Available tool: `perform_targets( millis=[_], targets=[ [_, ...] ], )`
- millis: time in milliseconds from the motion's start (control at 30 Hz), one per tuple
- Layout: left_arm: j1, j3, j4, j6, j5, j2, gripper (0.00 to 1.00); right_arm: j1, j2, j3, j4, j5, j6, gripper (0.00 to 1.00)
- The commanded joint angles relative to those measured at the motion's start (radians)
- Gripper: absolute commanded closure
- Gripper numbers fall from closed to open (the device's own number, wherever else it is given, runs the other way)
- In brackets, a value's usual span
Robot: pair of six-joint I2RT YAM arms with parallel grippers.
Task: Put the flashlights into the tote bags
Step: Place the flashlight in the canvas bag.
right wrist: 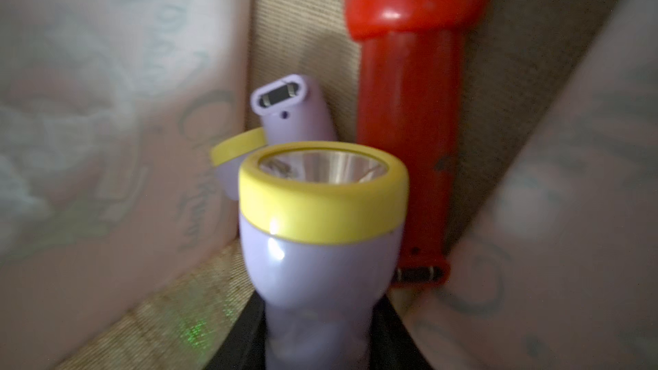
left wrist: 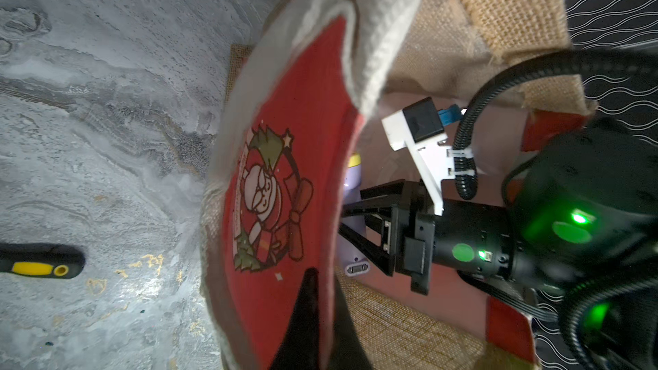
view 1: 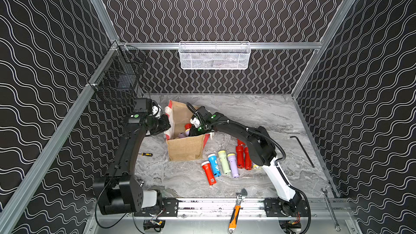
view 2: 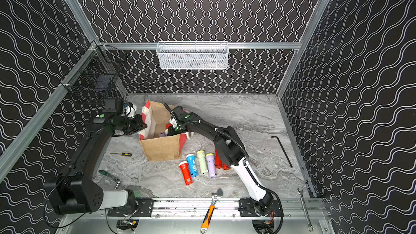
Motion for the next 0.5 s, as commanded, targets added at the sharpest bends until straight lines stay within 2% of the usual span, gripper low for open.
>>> perform_targets(
  millis=[0,467],
  targets=[
    [0.001,-0.007,0.034,-0.008,0.009,-0.006,1.00,0.002,0.008,0.008,-0.055,0.051,-0.019,0.60],
    [0.001,0.001,0.017,-0.001,-0.007,-0.005,1.00,-0.020,-0.056,0.063,-0.044,0.038,-0.039,0.41]
  ],
)
